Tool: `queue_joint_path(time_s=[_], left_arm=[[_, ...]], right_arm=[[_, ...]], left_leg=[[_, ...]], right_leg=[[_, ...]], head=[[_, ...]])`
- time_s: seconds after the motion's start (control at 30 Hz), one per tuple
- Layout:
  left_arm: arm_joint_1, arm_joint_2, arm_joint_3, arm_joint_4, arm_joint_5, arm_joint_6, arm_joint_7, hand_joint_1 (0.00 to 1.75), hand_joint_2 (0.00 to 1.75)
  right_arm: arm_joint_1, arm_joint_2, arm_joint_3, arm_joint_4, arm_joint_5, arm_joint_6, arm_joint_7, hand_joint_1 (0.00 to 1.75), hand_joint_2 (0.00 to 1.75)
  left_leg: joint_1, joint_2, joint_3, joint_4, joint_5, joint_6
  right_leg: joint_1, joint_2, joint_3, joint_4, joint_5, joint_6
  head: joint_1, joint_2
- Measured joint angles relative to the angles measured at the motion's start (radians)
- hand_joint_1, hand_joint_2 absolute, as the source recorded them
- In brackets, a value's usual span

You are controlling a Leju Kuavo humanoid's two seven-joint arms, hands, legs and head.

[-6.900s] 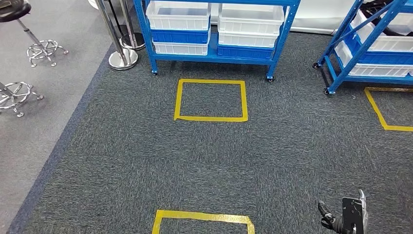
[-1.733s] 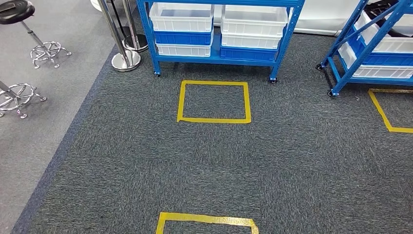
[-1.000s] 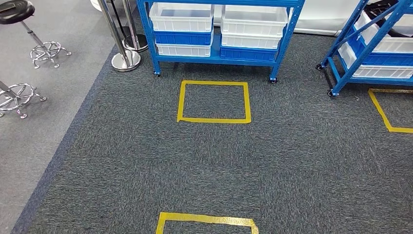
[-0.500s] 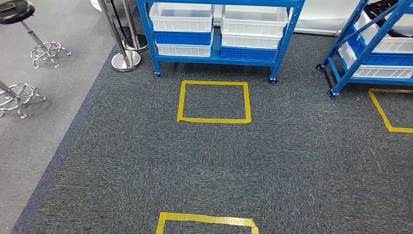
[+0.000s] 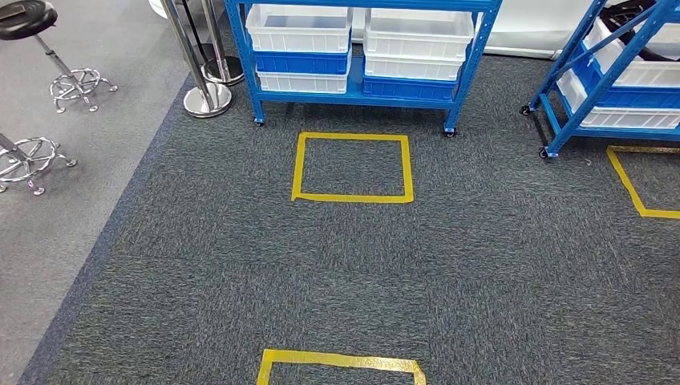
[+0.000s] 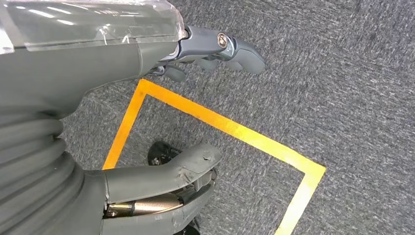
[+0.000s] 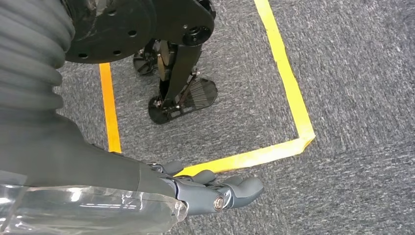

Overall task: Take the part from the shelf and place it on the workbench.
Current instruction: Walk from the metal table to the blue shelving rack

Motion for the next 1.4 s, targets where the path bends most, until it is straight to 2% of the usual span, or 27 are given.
queue_joint_path(time_s=[0.13,0.27,0.33,0.43,0.57,0.63,0.7,0.77,0.8,0.83,0.87,0.9,0.97,1.0,1.1,1.17,1.2,1.27,1.3,1.33,1.37,1.4], left_arm=[[0.007,-0.002,0.0,-0.002,-0.01,-0.056,-0.008,0.0,1.75],[0.019,-0.008,-0.001,-0.009,-0.025,-0.072,-0.008,0.0,1.75],[0.021,-0.01,-0.002,-0.012,-0.028,-0.068,-0.006,0.0,1.75],[0.02,-0.011,-0.001,-0.014,-0.034,-0.06,-0.002,0.0,1.75],[0.019,-0.011,0.0,-0.015,-0.035,-0.056,0.002,0.0,1.75],[0.018,-0.012,0.001,-0.015,-0.035,-0.056,0.002,0.0,0.87],[0.017,-0.014,0.001,-0.015,-0.035,-0.054,0.001,0.0,0.0],[0.016,-0.016,0.002,-0.015,-0.036,-0.052,0.001,0.0,0.0],[0.016,-0.016,0.002,-0.015,-0.037,-0.052,0.0,0.0,0.0],[0.017,-0.017,0.002,-0.015,-0.039,-0.052,0.0,0.0,0.0],[0.017,-0.018,0.002,-0.015,-0.04,-0.051,0.0,0.0,0.0],[0.017,-0.019,0.002,-0.015,-0.041,-0.051,0.0,0.0,0.0],[0.017,-0.021,0.002,-0.015,-0.041,-0.049,0.0,0.0,0.0],[0.016,-0.021,0.002,-0.015,-0.041,-0.047,0.0,0.0,0.0],[0.013,-0.023,0.003,-0.015,-0.041,-0.04,-0.001,0.0,0.0],[0.012,-0.023,0.003,-0.015,-0.041,-0.038,-0.002,0.0,0.0],[0.012,-0.024,0.004,-0.015,-0.041,-0.038,-0.002,0.0,0.0],[0.011,-0.024,0.004,-0.015,-0.041,-0.037,-0.003,0.0,0.0],[0.012,-0.024,0.004,-0.015,-0.041,-0.037,-0.003,0.0,0.0],[0.012,-0.024,0.004,-0.015,-0.041,-0.036,-0.003,0.0,0.0],[0.012,-0.025,0.004,-0.015,-0.041,-0.036,-0.003,0.0,0.0],[0.012,-0.025,0.004,-0.015,-0.041,-0.035,-0.003,0.0,0.0]], right_arm=[[0.001,0.005,0.0,0.001,0.026,-0.044,-0.032,0.0,1.75],[0.005,0.006,0.0,0.003,0.032,0.031,-0.028,0.0,1.75],[0.006,0.007,0.0,0.004,0.034,0.04,-0.026,0.0,1.75],[0.006,0.011,0.0,0.004,0.041,0.005,-0.003,0.0,1.75],[0.005,0.014,-0.004,0.005,0.033,-0.03,0.015,0.0,1.75],[0.005,0.015,-0.007,0.005,0.033,-0.03,0.015,0.0,1.75],[0.005,0.015,-0.008,0.005,0.039,-0.025,0.013,0.0,1.75],[0.007,0.014,-0.008,0.005,0.049,-0.016,0.008,0.0,1.75],[0.008,0.014,-0.008,0.005,0.055,-0.013,0.006,0.0,1.75],[0.009,0.013,-0.008,0.005,0.062,-0.011,0.005,0.0,1.75],[0.009,0.013,-0.008,0.005,0.069,-0.01,0.004,0.0,1.75],[0.01,0.012,-0.008,0.005,0.075,-0.01,0.004,0.0,1.75],[0.009,0.01,-0.007,0.005,0.083,-0.008,0.004,0.0,1.75],[0.009,0.01,-0.007,0.005,0.085,-0.006,0.004,0.0,1.75],[0.008,0.009,-0.007,0.005,0.091,0.0,0.004,0.0,1.75],[0.008,0.009,-0.006,0.005,0.092,0.0,0.004,0.0,1.75],[0.008,0.008,-0.006,0.005,0.093,0.0,0.004,0.0,1.75],[0.008,0.008,-0.006,0.005,0.092,0.001,0.004,0.0,1.75],[0.008,0.008,-0.006,0.005,0.091,0.001,0.005,0.0,1.75],[0.008,0.008,-0.006,0.005,0.09,0.002,0.005,0.0,1.75],[0.008,0.008,-0.006,0.005,0.089,0.003,0.006,0.0,1.31],[0.008,0.008,-0.006,0.005,0.088,0.004,0.007,0.0,0.87]], left_leg=[[0.0,0.0,0.0,0.0,0.0,0.0],[0.0,0.0,0.0,0.0,0.0,0.0],[0.0,0.0,0.0,0.0,0.0,0.0],[-0.003,0.0,-0.002,0.004,-0.003,0.007],[-0.009,0.0,-0.005,0.005,-0.002,0.019],[-0.004,0.001,0.005,-0.016,0.011,0.033],[0.001,0.005,0.015,-0.04,0.025,0.048],[-0.003,0.008,0.016,-0.043,0.029,0.054],[-0.005,0.008,0.015,-0.042,0.028,0.054],[-0.006,0.008,0.015,-0.041,0.028,0.053],[-0.006,0.007,0.015,-0.039,0.026,0.051],[-0.005,0.005,0.015,-0.035,0.024,0.047],[-0.006,0.003,0.012,-0.022,0.015,0.035],[-0.007,0.003,0.009,-0.016,0.011,0.027],[-0.006,0.002,0.006,-0.011,0.007,0.009],[-0.001,0.003,-0.002,0.011,-0.013,0.001],[0.0,0.003,-0.019,0.049,-0.037,-0.002],[0.001,0.004,-0.075,0.173,-0.1,-0.005],[0.002,0.004,-0.103,0.231,-0.12,-0.006],[0.002,0.004,-0.119,0.263,-0.123,-0.005],[0.002,0.004,-0.117,0.257,-0.107,-0.003],[0.002,0.004,-0.097,0.212,-0.074,0.0]], right_leg=[[0.0,0.0,0.0,0.0,0.0,0.0],[0.0,0.0,0.0,0.0,0.0,0.0],[0.0,0.0,0.0,0.0,0.0,0.0],[-0.007,0.0,0.0,-0.002,0.002,0.004],[-0.013,0.0,0.002,-0.007,0.006,0.015],[-0.012,-0.001,0.003,-0.005,0.001,0.021],[-0.009,-0.001,-0.02,0.053,-0.041,0.021],[-0.008,-0.001,-0.072,0.167,-0.102,0.019],[-0.008,-0.001,-0.093,0.211,-0.117,0.019],[-0.009,-0.001,-0.101,0.228,-0.114,0.02],[-0.01,-0.002,-0.091,0.209,-0.092,0.022],[-0.012,-0.002,-0.063,0.154,-0.058,0.022],[-0.012,-0.001,-0.006,0.039,-0.012,0.02],[-0.011,0.001,0.009,0.006,-0.005,0.016],[-0.003,0.003,0.01,-0.001,-0.007,-0.002],[-0.002,0.002,0.012,-0.007,-0.002,-0.016],[-0.003,0.001,0.012,-0.01,0.0,-0.022],[0.0,-0.002,0.011,-0.011,0.0,-0.028],[0.002,-0.003,0.011,-0.011,0.0,-0.029],[0.004,-0.003,0.012,-0.01,0.0,-0.029],[0.006,-0.003,0.013,-0.01,-0.001,-0.03],[0.006,-0.003,0.015,-0.01,-0.002,-0.029]], head=[[0.0,0.0],[0.0,0.0],[0.0,0.0],[0.0,0.0],[0.0,0.0],[0.0,0.0],[0.001,0.0],[0.001,0.0],[0.001,0.0],[0.001,0.0],[0.001,0.0],[0.001,0.0],[0.0,0.0],[0.0,0.0],[0.0,0.0],[0.0,0.0],[0.0,0.0],[0.0,0.0],[0.0,0.0],[0.0,0.0],[0.0,0.0],[0.0,0.0]])
